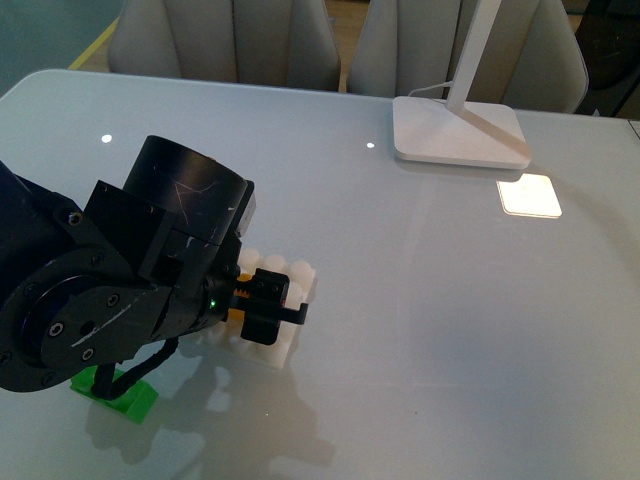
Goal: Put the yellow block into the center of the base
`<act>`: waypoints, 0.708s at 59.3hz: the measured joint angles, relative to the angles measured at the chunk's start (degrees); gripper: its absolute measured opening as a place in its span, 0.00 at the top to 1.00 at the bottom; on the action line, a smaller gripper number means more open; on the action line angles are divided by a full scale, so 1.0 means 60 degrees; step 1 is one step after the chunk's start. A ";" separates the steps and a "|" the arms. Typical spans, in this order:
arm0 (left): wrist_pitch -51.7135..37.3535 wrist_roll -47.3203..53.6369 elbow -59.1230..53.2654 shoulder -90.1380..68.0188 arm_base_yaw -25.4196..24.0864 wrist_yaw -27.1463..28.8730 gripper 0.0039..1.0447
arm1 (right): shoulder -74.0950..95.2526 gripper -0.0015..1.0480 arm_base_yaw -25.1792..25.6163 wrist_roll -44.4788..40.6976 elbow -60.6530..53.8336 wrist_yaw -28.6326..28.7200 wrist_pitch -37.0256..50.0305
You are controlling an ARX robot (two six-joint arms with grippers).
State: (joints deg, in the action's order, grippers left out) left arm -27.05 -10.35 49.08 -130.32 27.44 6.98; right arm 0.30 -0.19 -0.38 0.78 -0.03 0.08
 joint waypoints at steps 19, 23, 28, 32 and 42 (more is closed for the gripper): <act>-0.0219 0.0208 0.0004 -0.0284 0.0087 -0.0168 0.40 | 0.0000 0.08 0.0000 0.0004 0.0000 0.0000 0.0000; -0.0226 0.0244 0.0015 -0.0306 0.0098 -0.0160 0.40 | 0.0000 0.08 0.0000 0.0004 0.0000 0.0000 0.0000; -0.0248 0.0251 0.0018 -0.0339 0.0109 -0.0135 0.40 | 0.0000 0.08 0.0000 0.0004 0.0000 0.0000 0.0000; -0.0255 0.0251 0.0029 -0.0357 0.0117 -0.0102 0.40 | 0.0000 0.08 0.0000 0.0004 0.0000 0.0000 0.0000; -0.0331 0.0364 0.0120 -0.0525 0.0175 0.0069 0.40 | 0.0000 0.08 0.0000 0.0004 0.0000 0.0000 0.0000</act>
State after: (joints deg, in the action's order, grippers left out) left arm -29.04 -8.16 49.80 -133.47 28.49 7.40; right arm 0.30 -0.19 -0.36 0.78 -0.03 0.08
